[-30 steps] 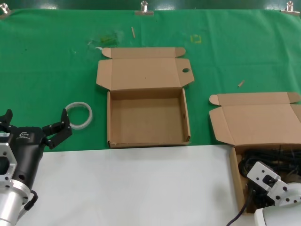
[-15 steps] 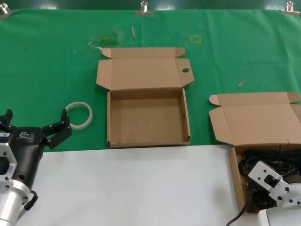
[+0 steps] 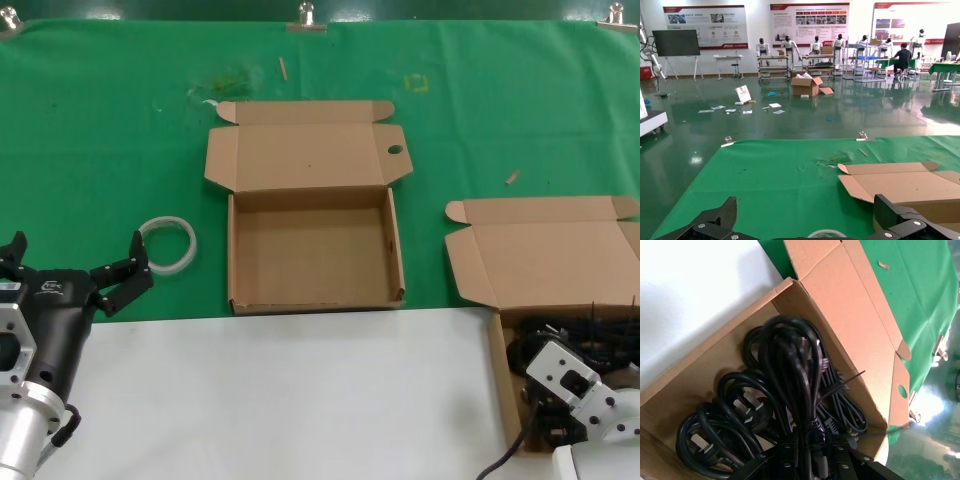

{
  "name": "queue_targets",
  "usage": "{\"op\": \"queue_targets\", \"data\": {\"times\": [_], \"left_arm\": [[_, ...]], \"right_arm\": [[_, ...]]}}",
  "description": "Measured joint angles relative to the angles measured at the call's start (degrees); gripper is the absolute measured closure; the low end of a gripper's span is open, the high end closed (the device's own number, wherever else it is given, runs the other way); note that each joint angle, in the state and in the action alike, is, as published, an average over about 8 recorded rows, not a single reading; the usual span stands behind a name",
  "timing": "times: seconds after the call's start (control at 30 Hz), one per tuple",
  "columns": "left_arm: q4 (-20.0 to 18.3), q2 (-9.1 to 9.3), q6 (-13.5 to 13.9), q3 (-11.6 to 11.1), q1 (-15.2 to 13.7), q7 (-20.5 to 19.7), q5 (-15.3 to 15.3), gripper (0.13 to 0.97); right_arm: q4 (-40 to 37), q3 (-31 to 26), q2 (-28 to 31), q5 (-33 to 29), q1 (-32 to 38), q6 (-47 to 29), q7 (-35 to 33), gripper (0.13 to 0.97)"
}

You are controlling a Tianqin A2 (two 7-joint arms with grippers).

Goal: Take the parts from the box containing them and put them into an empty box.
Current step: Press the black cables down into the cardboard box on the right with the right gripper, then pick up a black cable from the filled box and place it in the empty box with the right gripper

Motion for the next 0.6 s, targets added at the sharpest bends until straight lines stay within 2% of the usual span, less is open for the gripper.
{"op": "queue_targets", "data": {"times": [0.27, 0.6], "left_arm": [[0.0, 0.0, 0.0, 0.0, 0.0, 0.0, 0.0, 0.132], [0.0, 0.0, 0.0, 0.0, 0.0, 0.0, 0.0, 0.132]], "right_arm": [[-0.29, 0.54, 0.0, 0.63, -0.2, -0.89, 0.0, 0.871], [1.28, 1.0, 0.0, 0.31, -0.22, -2.31, 0.84, 0.871]]}}
